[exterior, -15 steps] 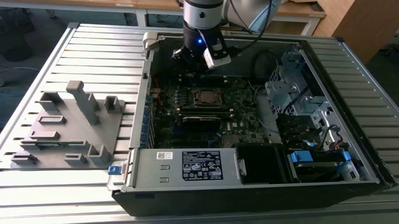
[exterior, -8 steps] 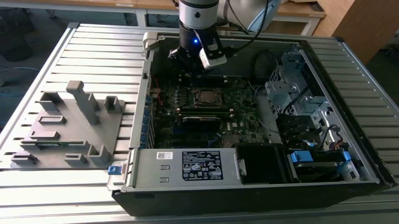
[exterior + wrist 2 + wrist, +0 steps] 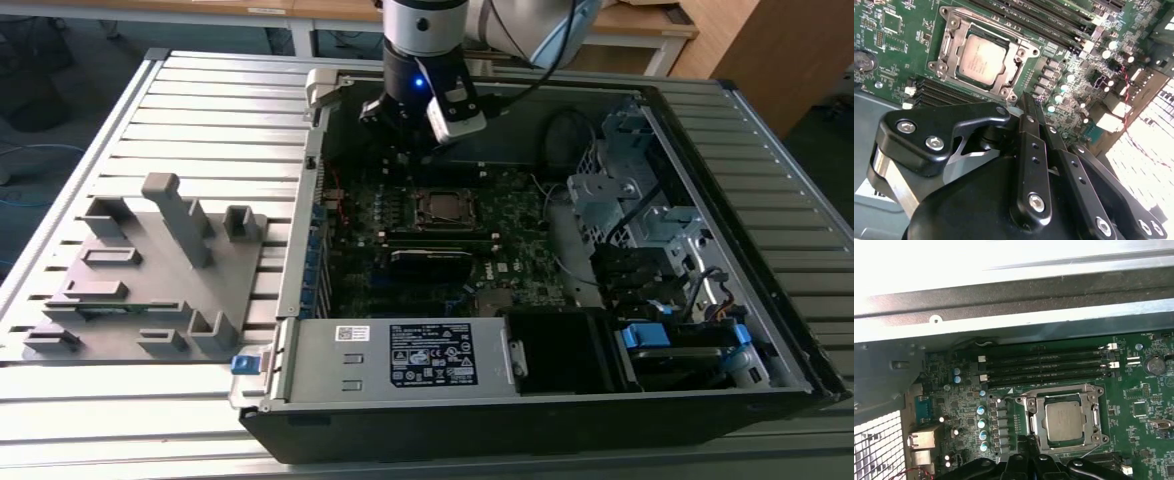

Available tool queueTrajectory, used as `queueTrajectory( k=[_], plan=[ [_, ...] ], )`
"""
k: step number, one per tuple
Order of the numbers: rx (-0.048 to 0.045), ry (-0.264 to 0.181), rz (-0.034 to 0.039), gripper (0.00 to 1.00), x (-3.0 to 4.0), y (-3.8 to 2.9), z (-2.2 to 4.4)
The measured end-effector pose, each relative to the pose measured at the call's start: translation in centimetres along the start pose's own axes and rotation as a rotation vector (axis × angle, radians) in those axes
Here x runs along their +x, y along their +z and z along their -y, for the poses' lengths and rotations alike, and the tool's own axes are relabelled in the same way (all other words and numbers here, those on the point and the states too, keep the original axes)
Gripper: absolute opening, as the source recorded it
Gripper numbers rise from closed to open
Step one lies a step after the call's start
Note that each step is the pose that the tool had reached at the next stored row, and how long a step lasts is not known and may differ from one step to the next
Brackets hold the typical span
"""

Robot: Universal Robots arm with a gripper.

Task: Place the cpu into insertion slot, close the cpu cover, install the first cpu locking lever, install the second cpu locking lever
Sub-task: 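Install the first cpu locking lever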

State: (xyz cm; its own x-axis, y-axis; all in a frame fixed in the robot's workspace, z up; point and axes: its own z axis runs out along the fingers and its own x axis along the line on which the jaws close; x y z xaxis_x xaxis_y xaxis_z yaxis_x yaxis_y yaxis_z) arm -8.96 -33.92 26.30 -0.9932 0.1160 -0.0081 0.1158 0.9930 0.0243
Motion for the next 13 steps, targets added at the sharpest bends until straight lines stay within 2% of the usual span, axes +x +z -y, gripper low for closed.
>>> queueTrajectory(
  k=[6, 13],
  plan=[
    [-0.0006, 0.0, 0.0007, 0.1, 0.16, -0.19, 0.03],
    [-0.0013, 0.0, 0.0037, 0.1, 1.28, -0.18, 0.3]
  ],
)
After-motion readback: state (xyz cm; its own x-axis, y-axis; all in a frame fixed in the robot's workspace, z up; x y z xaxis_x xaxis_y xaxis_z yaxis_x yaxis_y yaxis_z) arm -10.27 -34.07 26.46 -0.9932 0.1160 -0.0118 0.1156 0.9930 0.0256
